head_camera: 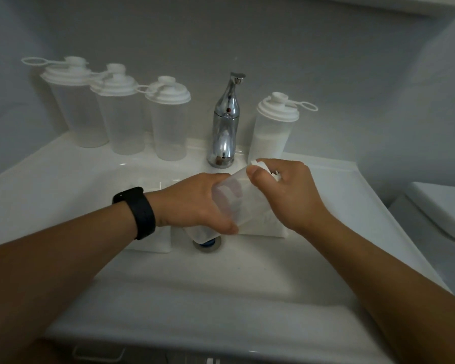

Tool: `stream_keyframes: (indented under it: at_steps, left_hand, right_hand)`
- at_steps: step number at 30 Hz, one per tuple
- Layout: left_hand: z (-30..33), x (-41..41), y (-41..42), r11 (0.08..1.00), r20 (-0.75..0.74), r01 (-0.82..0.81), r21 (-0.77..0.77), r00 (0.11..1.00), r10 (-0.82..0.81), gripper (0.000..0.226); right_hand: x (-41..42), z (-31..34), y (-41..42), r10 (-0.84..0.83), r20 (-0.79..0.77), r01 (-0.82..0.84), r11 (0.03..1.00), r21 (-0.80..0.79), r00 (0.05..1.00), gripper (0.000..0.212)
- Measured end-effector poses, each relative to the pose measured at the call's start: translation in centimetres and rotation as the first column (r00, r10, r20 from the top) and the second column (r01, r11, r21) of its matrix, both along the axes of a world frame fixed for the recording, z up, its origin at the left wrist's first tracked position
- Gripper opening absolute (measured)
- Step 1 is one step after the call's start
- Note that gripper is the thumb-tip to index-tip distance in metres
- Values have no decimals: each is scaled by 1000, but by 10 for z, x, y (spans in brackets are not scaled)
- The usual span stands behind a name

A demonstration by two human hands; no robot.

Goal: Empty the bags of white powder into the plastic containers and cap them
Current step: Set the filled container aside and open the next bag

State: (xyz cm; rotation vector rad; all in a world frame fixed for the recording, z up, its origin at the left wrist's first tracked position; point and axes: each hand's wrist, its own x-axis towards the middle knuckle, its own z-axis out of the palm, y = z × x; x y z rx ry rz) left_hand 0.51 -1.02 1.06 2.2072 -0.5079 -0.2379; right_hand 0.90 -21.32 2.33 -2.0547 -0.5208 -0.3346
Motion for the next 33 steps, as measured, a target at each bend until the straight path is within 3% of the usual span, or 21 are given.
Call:
stream_keyframes:
  at_steps: [3,6,8,11,13,15,21,26,33]
  left_hand:
    - [-2,1,3,999,-75,22,-29,997,-24,60]
    - [-7,-1,2,996,-194,38,-75,980,-52,54]
    - [-12,-4,-1,1000,-126,-2,7,992,2,59]
    - [-11,-13,-12,964,157,-166,207,978,134,81]
    - [-9,-22,-23,914,369,-277,295,916,159,90]
    - [-8,-28,-32,893,454,-348,286,870,194,92]
    - [-4,-23,-32,941,335,-316,121,905,261,78]
    - [-1,-19,-24,964,312,-243,112,929,198,72]
    - [5,-10,-14,996,184,-73,52,981,62,67]
  right_hand:
    - [3,-2,-1,12,-38,-12,1000,-6,999,41]
    - [8,-2,-1,-14,-202,-8,994,-109,979,46]
    - [11,0,-3,4,-355,-52,991,-125,935,40]
    - [9,6,-9,47,-464,-76,996,-43,885,38]
    - [7,9,-11,40,-410,-51,999,-17,911,38]
    - [6,10,-7,26,-322,-33,999,-16,946,38]
    - [3,9,-5,37,-88,-38,999,-10,995,29]
    - [0,4,-1,53,-28,-51,997,52,998,44]
    - [-3,8,0,61,3,-61,998,27,998,43]
